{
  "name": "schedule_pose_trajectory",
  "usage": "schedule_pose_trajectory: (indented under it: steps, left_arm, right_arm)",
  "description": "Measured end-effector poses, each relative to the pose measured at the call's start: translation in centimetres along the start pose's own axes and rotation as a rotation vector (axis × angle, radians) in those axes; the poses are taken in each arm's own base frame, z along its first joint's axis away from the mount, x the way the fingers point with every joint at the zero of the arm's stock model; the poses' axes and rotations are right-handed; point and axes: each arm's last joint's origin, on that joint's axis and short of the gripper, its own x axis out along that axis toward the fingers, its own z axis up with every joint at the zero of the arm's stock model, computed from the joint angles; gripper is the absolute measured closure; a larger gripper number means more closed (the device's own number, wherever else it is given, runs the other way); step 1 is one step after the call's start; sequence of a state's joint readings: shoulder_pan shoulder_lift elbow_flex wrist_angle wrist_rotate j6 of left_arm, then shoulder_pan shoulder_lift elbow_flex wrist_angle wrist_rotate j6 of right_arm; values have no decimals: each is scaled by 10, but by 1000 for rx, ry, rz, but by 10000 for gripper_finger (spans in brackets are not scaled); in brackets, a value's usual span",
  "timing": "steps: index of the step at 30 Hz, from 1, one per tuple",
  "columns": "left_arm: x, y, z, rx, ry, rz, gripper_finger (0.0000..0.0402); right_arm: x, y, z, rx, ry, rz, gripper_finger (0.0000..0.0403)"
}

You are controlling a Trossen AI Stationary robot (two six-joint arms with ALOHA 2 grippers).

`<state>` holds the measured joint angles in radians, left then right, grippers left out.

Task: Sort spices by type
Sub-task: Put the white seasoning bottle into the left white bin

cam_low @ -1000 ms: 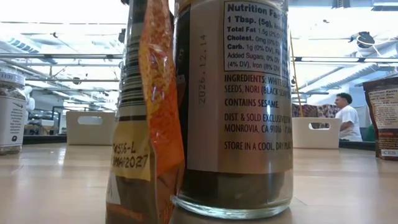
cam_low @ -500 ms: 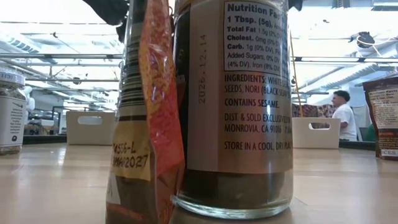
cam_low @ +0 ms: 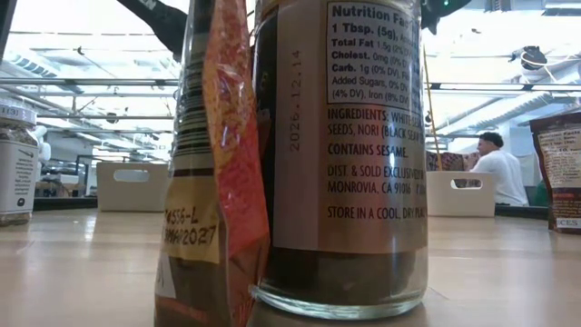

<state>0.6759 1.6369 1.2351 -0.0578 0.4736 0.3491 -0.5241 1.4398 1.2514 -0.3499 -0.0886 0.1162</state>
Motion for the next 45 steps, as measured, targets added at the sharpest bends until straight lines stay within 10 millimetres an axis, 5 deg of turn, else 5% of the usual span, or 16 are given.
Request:
schedule_pose_trajectory:
  steps: [12, 21, 45]
  left_arm:
    - [20, 5, -29, -61, 121, -34, 189]
    - [30, 5, -48, 72, 224, -74, 189]
    - [48, 9, -66, 136, 258, -52, 189]
  right_arm:
    - [-1, -11, 1, -29, -3, 15, 403]
    - [-1, -10, 1, -33, 1, 41, 403]
    - [-2, -9, 1, -31, 7, 68, 403]
